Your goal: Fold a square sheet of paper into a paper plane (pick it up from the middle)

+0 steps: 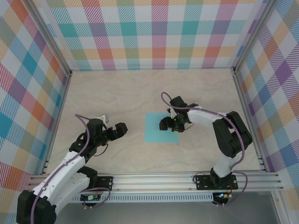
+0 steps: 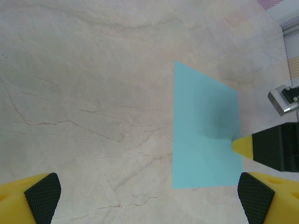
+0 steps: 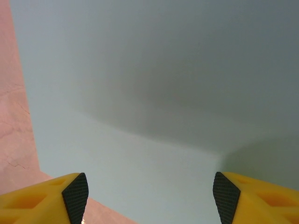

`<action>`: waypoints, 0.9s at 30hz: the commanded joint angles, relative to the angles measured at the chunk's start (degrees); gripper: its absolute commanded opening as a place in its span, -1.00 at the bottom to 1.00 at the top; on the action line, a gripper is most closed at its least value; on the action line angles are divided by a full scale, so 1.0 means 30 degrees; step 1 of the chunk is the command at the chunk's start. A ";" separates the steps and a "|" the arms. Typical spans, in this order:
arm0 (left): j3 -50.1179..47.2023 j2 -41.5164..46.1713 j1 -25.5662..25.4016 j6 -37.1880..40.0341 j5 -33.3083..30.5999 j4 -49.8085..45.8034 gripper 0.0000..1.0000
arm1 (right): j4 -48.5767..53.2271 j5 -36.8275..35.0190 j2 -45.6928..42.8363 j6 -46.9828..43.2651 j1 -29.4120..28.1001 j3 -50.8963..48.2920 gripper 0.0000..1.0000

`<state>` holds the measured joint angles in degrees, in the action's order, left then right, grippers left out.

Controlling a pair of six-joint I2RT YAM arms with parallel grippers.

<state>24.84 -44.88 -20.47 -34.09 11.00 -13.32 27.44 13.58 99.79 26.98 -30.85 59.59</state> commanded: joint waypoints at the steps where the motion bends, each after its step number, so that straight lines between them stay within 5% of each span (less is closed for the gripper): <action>1: 0.0400 -0.0623 0.0055 0.0861 0.0984 0.0276 1.00 | 0.1320 -0.1854 -0.0456 0.1175 -0.0381 0.1196 0.62; 3: 0.0560 -0.1084 0.0055 0.1019 0.0703 0.0374 1.00 | 0.2291 -0.3843 -0.0306 0.1797 -0.0961 0.1865 0.67; 6: 0.0828 -0.2335 0.0055 0.1024 0.0978 0.1286 1.00 | 0.4198 -0.5825 0.0540 0.2584 -0.1575 0.3272 1.00; 15: 0.3096 -0.6653 -0.0091 0.1165 0.1788 0.1820 1.00 | 0.6875 -0.6701 0.3670 0.4051 -0.2714 0.7187 1.00; 27: 0.3146 -0.7592 -0.0120 0.1534 0.1488 0.1484 1.00 | 0.8123 -0.6987 0.6237 0.5290 -0.3568 0.9453 0.99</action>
<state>33.58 -67.13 -20.58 -30.94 15.40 -8.82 48.51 -6.50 116.73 41.17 -40.99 86.28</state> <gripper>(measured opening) 0.999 0.998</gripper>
